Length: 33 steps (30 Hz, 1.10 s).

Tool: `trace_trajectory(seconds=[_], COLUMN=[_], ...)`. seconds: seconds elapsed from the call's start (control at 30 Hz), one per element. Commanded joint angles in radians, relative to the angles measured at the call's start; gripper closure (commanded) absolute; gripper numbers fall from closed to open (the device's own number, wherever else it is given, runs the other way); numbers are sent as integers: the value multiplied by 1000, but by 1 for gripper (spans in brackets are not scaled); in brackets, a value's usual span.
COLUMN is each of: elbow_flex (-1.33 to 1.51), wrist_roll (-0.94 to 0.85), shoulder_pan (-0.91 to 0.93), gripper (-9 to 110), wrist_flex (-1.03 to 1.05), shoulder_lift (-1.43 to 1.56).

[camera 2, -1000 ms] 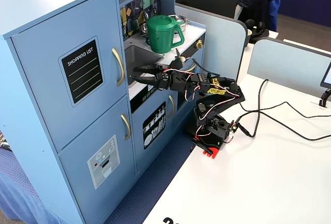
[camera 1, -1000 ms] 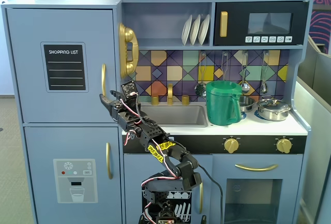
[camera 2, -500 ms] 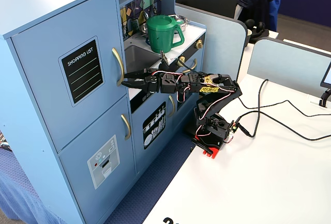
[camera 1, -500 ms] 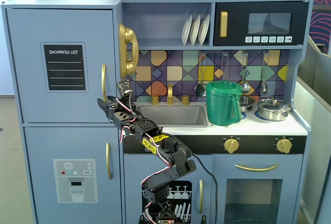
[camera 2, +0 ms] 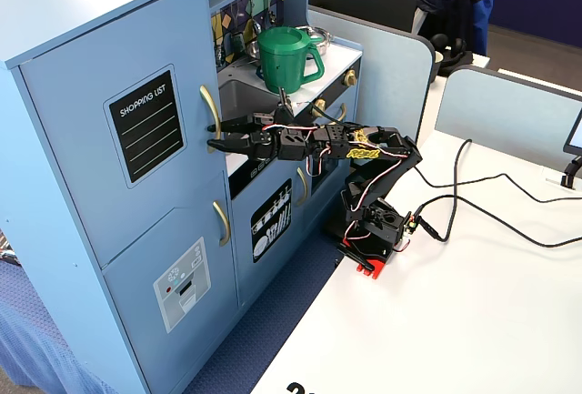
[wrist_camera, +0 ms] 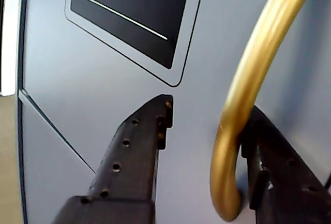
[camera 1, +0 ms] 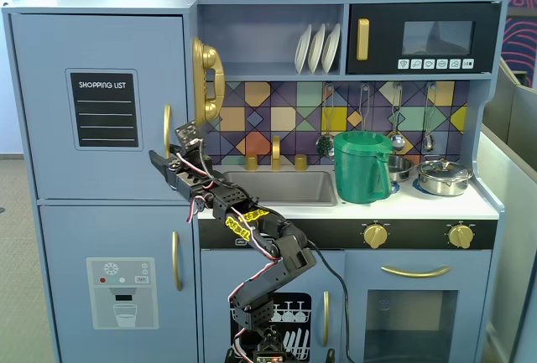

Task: Open the left cabinet door

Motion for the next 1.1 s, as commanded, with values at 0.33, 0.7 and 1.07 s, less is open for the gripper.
trace_trajectory(seconds=[0.33, 0.7, 1.07], elbow_flex=[124, 210, 219], wrist_roll=[-275, -308, -215], shoulder_pan=[-334, -311, -94], gripper=[95, 95, 96], wrist_flex=[-98, -18, 212], shoulder_lift=[75, 301, 600])
